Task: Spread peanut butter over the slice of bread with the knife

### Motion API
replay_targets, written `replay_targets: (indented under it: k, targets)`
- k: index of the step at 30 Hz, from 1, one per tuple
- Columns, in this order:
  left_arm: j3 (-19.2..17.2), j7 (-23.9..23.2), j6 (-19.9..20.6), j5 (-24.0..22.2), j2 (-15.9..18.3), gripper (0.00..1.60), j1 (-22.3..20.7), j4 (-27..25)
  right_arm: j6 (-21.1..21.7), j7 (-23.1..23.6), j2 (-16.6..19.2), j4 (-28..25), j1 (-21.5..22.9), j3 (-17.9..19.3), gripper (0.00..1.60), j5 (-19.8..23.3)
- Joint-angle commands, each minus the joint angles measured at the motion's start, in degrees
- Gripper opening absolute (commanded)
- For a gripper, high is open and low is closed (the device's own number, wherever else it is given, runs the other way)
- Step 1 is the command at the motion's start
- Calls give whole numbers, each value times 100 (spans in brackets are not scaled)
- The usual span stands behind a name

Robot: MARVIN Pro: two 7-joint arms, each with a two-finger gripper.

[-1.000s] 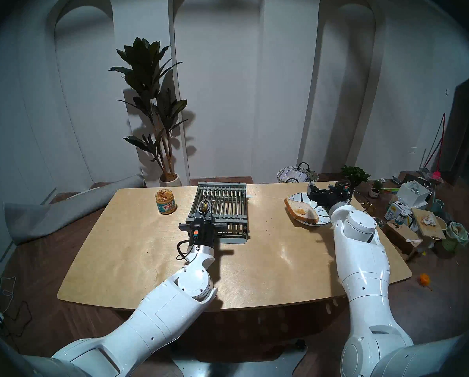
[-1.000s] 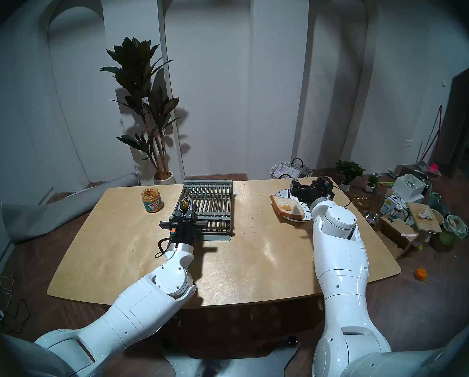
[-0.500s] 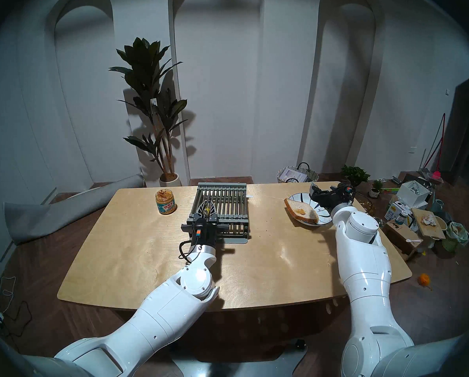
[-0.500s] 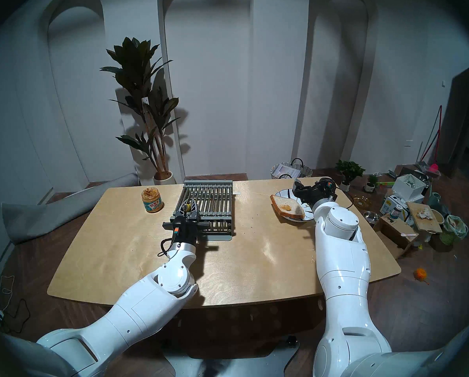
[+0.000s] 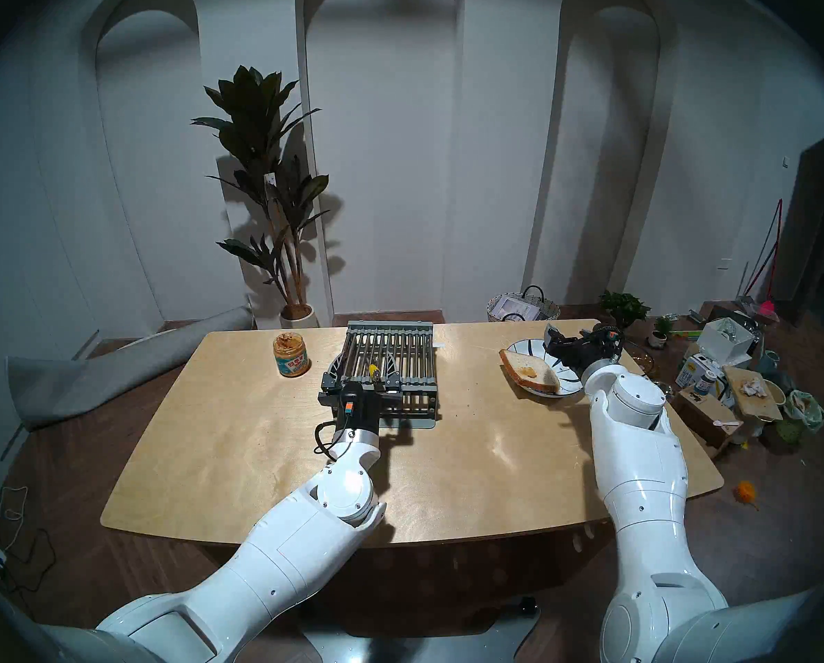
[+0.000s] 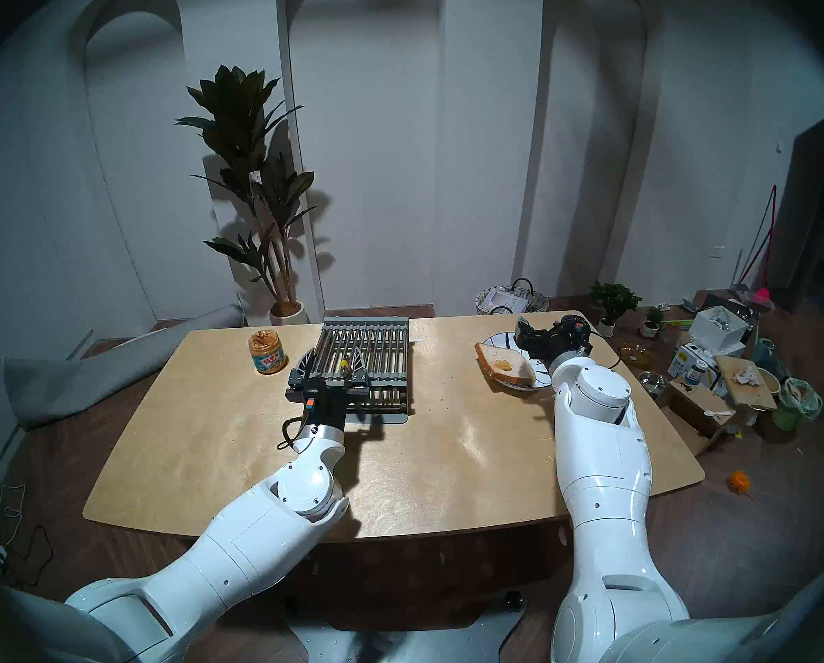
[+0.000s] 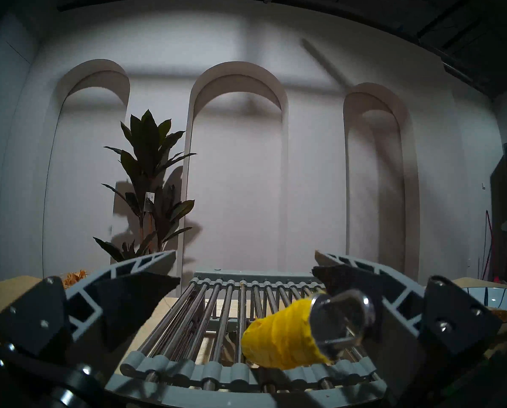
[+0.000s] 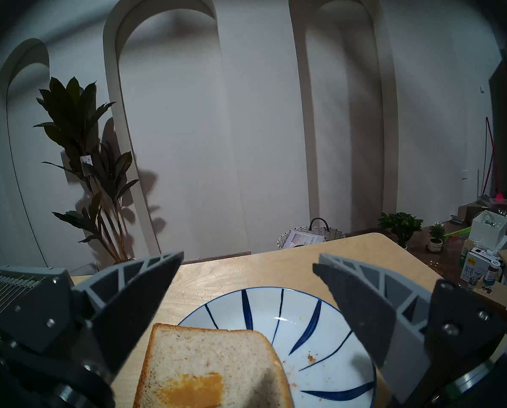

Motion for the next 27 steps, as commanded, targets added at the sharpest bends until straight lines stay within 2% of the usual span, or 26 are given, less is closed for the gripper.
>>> replay_targets:
  k: [1,5,14,18,19,20,27]
  targets:
    - [-62,121,-24,119,146,160,76,-635,-1,-17,-9,-166,80,-29,160,-14]
    - [-66,242,-168,250,157,160,130,-934,22,-18,-5,-157,99,-45,160,-18]
    - [-61,204,-355,208,260,160,226,-1585,41,-17,15,-115,136,-83,160,-14]
    - [-163,145,-290,213,497,160,163,-1876,61,-18,64,-120,146,-146,160,-73]
    - [-240,70,-269,185,683,160,158,-2044,70,-22,63,-139,161,-201,160,-108]
    - [-310,88,-235,167,729,160,144,-2072,92,-11,58,-158,174,-232,160,-118]
    - [-662,-144,61,67,1292,160,286,-2640,36,125,34,-366,267,-383,160,-143]
